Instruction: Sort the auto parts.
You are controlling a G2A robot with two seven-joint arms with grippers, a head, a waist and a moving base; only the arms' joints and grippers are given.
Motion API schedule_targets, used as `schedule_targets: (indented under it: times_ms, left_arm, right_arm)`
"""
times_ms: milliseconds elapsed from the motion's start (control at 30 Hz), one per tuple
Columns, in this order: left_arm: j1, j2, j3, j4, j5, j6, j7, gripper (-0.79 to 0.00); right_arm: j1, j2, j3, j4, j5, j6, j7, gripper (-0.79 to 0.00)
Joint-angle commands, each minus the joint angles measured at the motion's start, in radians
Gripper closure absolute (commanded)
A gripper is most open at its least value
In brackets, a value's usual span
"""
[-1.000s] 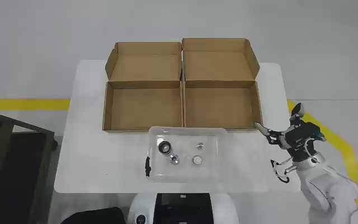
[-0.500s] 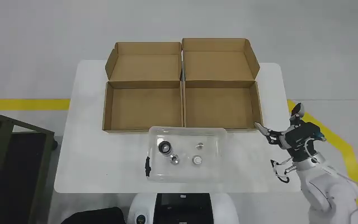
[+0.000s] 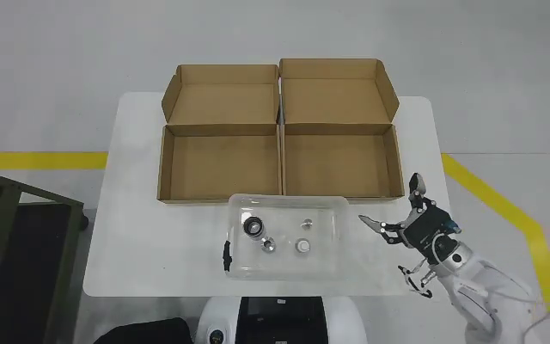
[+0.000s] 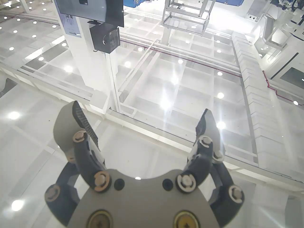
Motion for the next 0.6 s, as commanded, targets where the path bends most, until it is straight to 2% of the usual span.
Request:
schedule_targets:
  times_ms: [0,167,567]
  left_arm:
    - [0.000,0.000,0.000,0.000,0.000,0.000,0.000,-0.785]
    - [0.000,0.000,0.000,0.000,0.000,0.000,0.000,-0.785]
    - [0.000,0.000,0.000,0.000,0.000,0.000,0.000,-0.785]
  right_arm:
    - [-0.004,0.001,-0.036,-0.007,-0.012,-0.022,-0.002,-0.785]
    - [0.002,0.006,-0.115,-0.010,-0.047,-0.073,0.002,-0.785]
    - [0.026,0.021,-0.217,0.006,-0.075,-0.168,0.050,-0.785]
